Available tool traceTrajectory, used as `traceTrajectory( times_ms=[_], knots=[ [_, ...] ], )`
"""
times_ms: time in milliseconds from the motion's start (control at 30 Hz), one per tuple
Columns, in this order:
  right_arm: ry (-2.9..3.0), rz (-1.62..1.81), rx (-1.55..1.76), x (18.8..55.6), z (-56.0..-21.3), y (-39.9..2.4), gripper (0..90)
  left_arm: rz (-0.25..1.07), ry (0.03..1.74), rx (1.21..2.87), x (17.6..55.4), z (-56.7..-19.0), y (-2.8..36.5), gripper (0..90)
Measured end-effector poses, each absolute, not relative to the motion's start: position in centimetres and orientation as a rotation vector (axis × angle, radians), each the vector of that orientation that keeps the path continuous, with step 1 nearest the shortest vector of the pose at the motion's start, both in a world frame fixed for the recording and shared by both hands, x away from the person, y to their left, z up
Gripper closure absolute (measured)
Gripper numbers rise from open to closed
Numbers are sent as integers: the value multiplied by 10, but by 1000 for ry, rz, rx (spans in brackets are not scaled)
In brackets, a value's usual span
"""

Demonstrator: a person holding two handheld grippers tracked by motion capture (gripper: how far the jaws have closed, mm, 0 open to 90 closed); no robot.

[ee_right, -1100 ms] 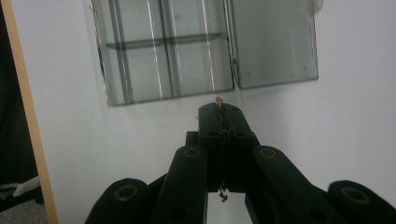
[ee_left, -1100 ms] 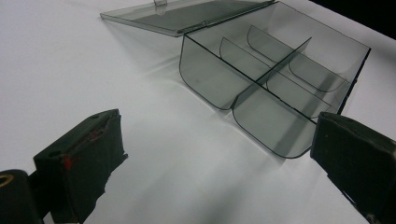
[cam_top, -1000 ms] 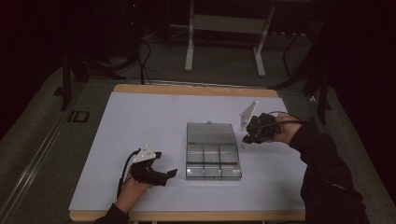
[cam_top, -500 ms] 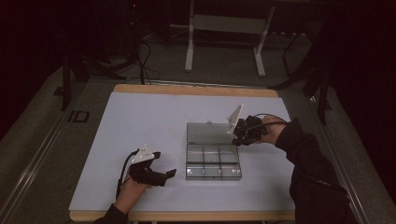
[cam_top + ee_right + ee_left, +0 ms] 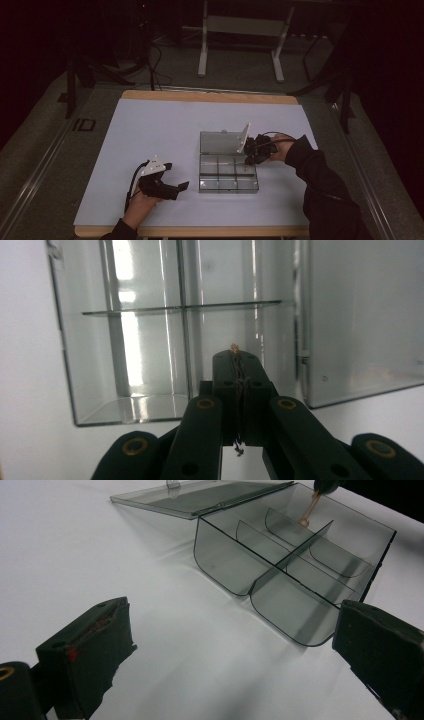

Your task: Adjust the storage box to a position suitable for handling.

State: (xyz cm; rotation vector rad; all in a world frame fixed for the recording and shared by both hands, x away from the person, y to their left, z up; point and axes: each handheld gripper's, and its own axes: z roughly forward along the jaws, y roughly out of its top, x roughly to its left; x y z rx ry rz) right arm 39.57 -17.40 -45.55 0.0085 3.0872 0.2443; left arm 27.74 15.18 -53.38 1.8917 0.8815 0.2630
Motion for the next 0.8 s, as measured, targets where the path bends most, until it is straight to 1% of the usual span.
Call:
traceTrajectory(
  times_ms=[300,500,633,800],
  knots=[
    [3104,187,18,398,-479,-169,882,256,877,1895,277,-535,151,32],
    [3106,166,25,399,-483,-168,877,255,878,1892,277,-535,152,32],
    [3102,154,38,397,-482,-168,786,254,878,1887,277,-534,153,32],
    [3089,200,52,396,-472,-172,781,254,876,1891,277,-534,152,32]
  ],
)
